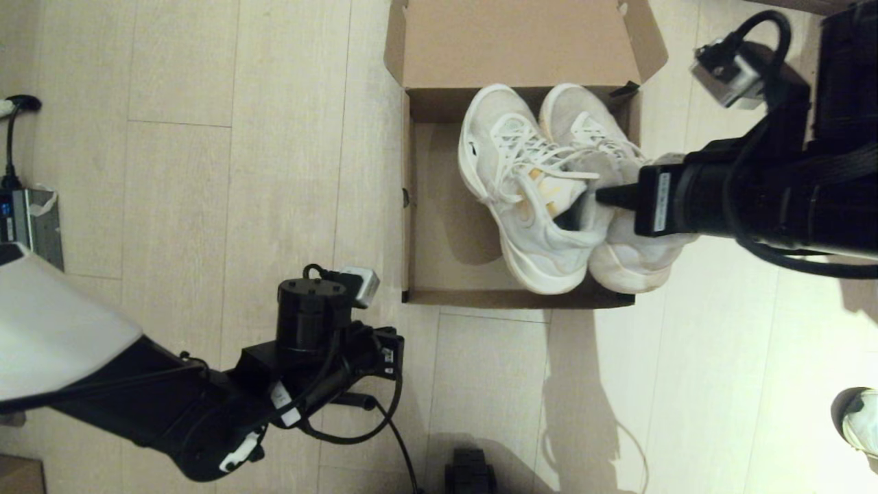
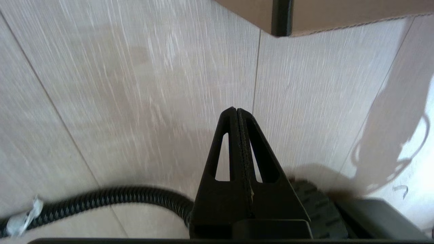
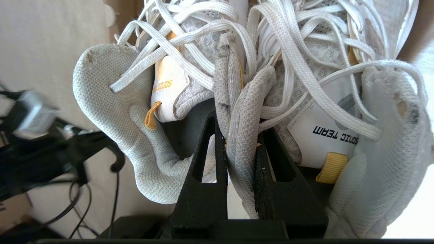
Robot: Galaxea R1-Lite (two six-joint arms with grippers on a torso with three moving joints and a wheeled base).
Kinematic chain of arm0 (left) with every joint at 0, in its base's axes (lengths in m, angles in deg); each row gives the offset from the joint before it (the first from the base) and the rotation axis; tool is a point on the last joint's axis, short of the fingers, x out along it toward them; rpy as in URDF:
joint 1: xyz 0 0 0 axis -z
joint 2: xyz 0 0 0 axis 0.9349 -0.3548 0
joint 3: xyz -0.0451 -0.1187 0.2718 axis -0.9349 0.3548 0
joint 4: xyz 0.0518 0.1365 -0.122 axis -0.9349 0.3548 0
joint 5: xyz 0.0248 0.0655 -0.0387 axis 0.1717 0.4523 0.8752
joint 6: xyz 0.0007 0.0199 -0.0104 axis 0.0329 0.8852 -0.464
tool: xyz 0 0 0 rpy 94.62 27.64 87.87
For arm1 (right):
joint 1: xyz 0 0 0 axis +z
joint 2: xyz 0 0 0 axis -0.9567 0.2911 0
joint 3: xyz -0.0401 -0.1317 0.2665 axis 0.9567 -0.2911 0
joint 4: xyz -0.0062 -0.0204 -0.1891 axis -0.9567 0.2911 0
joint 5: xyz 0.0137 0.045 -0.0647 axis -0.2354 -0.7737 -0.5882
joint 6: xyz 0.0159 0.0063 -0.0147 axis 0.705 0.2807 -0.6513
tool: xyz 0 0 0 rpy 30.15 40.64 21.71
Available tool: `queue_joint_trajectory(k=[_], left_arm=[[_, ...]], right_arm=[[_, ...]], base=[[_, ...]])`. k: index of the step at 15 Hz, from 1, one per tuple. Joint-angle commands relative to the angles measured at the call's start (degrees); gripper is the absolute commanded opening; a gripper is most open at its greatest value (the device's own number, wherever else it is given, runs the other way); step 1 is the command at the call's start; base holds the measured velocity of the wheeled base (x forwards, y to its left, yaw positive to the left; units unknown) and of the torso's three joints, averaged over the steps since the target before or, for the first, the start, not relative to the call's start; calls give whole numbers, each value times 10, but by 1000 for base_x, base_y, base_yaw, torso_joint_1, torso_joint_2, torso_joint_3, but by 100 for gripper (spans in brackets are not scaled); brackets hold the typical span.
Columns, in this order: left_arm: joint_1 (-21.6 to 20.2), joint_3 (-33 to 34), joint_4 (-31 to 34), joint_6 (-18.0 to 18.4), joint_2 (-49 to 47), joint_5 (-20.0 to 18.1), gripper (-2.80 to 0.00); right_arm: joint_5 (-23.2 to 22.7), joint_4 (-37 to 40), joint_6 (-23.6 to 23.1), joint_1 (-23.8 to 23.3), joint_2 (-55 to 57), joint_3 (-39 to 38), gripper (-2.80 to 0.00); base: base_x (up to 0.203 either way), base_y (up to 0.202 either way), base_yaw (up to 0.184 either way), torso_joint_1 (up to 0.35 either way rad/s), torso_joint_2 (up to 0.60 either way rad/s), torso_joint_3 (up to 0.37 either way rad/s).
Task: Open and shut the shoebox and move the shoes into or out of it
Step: Put the shoes out of the shoe box
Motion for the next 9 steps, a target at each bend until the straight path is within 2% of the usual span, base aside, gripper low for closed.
queue_joint_trajectory(k=[1, 5, 7, 9], left_arm=[[0, 3, -31, 2, -21, 2, -280], [0, 53, -67, 0, -25, 2, -280], [-3, 75, -104, 3, -23, 3, -280], [-12, 77, -107, 3, -17, 2, -280]], right_arm=[[1, 34, 0, 0, -50, 22, -280], [3, 127, -1, -25, -125, 64, -280], [3, 142, -3, -60, -142, 70, -280], [1, 147, -6, -104, -152, 71, -280]], base=[[0, 0, 0, 0, 0, 0], [0, 0, 0, 0, 0, 0], [0, 0, 0, 0, 0, 0], [0, 0, 0, 0, 0, 0]])
